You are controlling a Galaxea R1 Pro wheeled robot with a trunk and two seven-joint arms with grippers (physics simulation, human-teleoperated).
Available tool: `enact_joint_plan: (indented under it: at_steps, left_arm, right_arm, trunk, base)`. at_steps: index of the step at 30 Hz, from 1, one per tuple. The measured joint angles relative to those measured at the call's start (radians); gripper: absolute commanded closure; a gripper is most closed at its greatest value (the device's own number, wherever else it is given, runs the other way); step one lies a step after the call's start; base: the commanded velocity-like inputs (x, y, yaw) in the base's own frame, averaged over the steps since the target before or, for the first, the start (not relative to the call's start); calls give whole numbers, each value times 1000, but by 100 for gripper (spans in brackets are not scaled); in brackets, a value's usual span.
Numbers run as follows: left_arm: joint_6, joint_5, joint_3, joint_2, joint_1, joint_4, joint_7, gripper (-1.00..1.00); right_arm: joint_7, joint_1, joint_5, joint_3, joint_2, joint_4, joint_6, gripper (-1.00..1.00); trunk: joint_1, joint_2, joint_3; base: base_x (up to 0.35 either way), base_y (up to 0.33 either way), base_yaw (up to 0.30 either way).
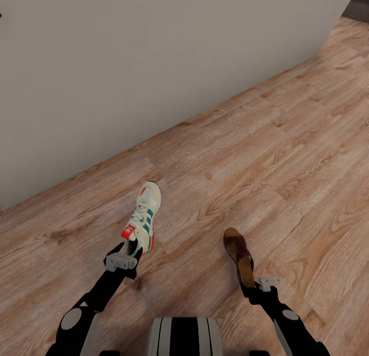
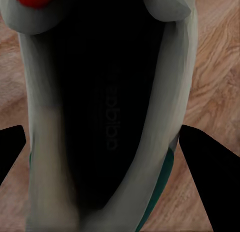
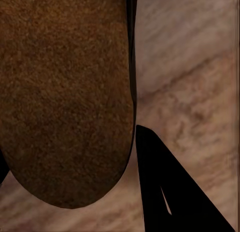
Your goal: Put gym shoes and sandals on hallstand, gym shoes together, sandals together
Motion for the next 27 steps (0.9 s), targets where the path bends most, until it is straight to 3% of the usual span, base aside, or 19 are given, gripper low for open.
enact_joint_plan:
  at_steps: [4, 13, 16, 27]
  left_arm:
    - [10, -3, 27, 4, 3, 1, 1, 100]
    - [10, -7, 178, 4, 66, 3, -1, 100]
    - [10, -8, 214, 4, 89, 3, -2, 100]
    - [5, -14, 281, 4, 173, 28, 3, 100]
  right_arm:
    - [-7, 0, 0, -2, -1, -16, -2, 100]
    - [-50, 2, 3, -4, -6, -152, 1, 100]
    - [-75, 3, 4, -4, -5, -181, 1, 100]
    - [-143, 11, 8, -3, -3, -189, 1, 100]
  trunk:
    - [-2, 1, 15]
    - [-6, 3, 52]
    - [-7, 4, 68]
    - [-12, 6, 127]
  base:
    - [0, 0, 0]
    - [0, 0, -10]
    - [0, 0, -60]
    - [0, 0, -72]
